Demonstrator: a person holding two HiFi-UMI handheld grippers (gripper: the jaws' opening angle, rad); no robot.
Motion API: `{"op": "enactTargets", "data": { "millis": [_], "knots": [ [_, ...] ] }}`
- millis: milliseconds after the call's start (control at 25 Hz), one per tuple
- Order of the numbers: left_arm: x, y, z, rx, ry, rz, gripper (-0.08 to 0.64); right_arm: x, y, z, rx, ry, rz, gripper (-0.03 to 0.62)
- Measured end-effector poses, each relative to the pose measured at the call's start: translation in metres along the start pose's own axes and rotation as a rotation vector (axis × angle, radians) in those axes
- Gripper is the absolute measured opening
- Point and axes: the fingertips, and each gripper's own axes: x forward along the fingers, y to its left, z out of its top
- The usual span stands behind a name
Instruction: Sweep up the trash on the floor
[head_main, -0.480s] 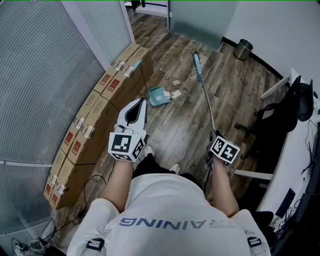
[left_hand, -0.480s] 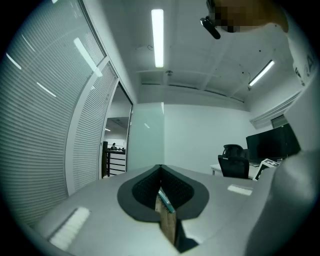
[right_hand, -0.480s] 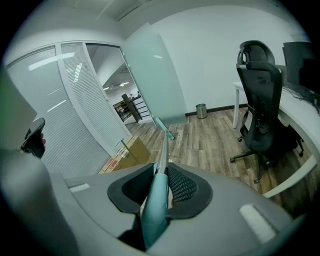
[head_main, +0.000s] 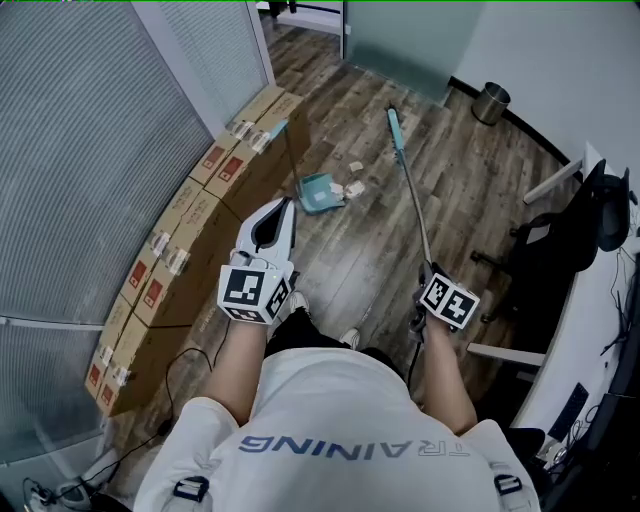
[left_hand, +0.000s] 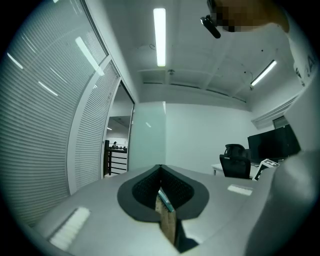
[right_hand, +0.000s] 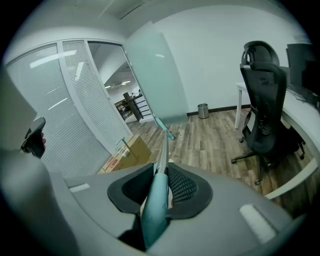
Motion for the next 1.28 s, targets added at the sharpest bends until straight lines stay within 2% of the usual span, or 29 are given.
{"op": "enactTargets", "data": {
  "millis": [400, 760, 960, 1280],
  "knots": [
    [0.008, 0.002, -0.004, 0.007, 0.012, -0.002, 0.003, 0.011, -0.003, 0.002, 0.039, 0.005, 0.02, 0.11],
    [0.048, 0.033, -0.022, -0.021, 0.056, -0.004, 0.003, 0.049, 0.01, 0.013, 0.043, 0.052, 0.01, 0.11],
    [0.089, 0.062, -0.03, -0.029, 0.069, -0.02, 0.003, 0.082, 0.023, 0.041, 0.028, 0.056, -0.011, 0.11],
    [0.158, 0.137, -0.043, -0.067, 0.085, -0.017, 0.003, 0.145, 0.063, 0.101, 0.01, 0.042, -0.048, 0.11]
  ]
}}
